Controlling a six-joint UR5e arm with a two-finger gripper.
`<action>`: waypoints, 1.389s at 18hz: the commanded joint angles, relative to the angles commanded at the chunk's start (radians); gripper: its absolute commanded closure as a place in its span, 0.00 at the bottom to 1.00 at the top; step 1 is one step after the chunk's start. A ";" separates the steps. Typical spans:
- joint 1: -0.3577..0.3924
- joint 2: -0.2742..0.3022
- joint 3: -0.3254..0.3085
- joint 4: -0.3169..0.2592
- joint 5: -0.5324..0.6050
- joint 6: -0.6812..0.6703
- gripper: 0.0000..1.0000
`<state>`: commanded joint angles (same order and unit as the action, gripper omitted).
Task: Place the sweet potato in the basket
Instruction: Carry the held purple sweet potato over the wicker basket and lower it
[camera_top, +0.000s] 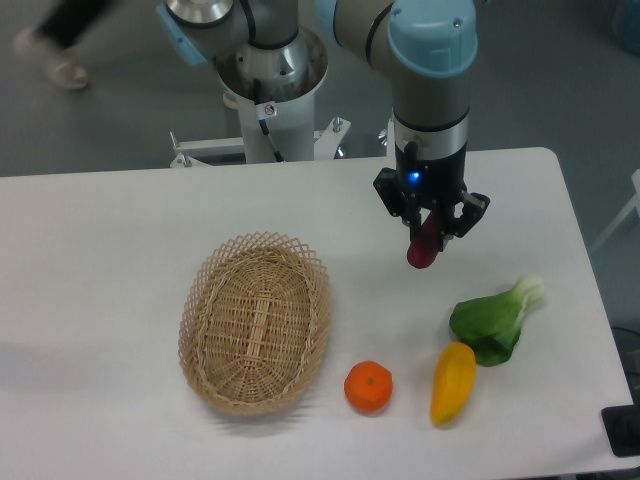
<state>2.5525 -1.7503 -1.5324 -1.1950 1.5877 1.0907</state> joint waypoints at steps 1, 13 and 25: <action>0.000 0.000 0.000 0.000 0.000 -0.002 0.61; -0.054 -0.017 -0.040 0.109 -0.011 -0.175 0.61; -0.323 -0.147 -0.132 0.278 0.029 -0.594 0.60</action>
<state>2.2291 -1.8975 -1.6642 -0.9174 1.6166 0.4970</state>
